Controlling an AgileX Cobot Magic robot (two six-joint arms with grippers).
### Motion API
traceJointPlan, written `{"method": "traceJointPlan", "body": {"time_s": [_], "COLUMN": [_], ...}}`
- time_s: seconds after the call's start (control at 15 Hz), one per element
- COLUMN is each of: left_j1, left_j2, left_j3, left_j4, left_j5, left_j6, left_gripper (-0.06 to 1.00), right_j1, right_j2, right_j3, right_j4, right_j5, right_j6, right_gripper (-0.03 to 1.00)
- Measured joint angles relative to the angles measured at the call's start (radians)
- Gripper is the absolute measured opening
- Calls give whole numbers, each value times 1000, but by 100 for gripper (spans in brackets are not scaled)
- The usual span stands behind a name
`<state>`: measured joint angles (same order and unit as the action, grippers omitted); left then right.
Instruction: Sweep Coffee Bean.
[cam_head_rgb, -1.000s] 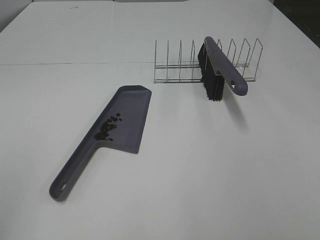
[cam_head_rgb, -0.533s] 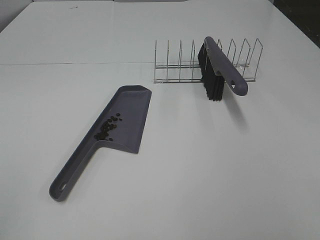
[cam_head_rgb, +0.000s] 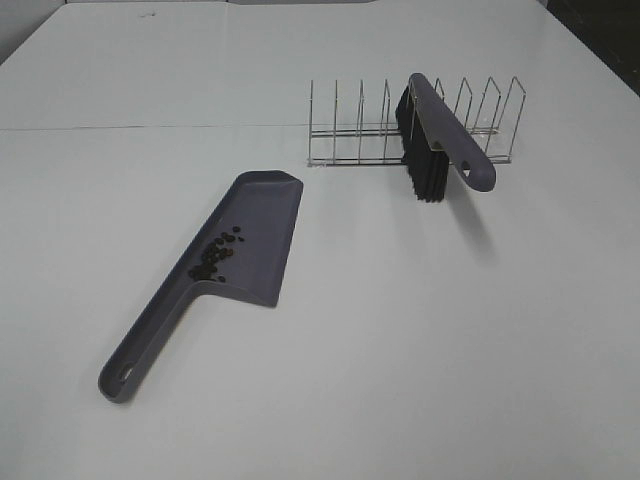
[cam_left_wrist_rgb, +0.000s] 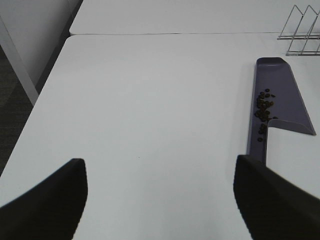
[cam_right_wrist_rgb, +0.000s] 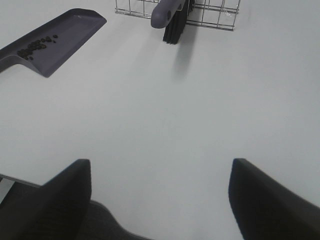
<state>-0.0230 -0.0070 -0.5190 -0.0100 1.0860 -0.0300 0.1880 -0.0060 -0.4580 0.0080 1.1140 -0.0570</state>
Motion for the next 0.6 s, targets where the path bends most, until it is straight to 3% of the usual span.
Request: {"method": "traceJointPlan", "body": {"time_s": [0.6], "left_j1": [67], "left_j2": [0], "left_j3": [0], "left_j4": [-1], "left_j5": [-1], "left_j6": [0], "left_gripper": [72], "right_j1": [0], "right_j2": [0], "right_j3": [0], "right_j4": [4], "right_j5": [-1], "right_j6": [16], "right_gripper": [64]}}
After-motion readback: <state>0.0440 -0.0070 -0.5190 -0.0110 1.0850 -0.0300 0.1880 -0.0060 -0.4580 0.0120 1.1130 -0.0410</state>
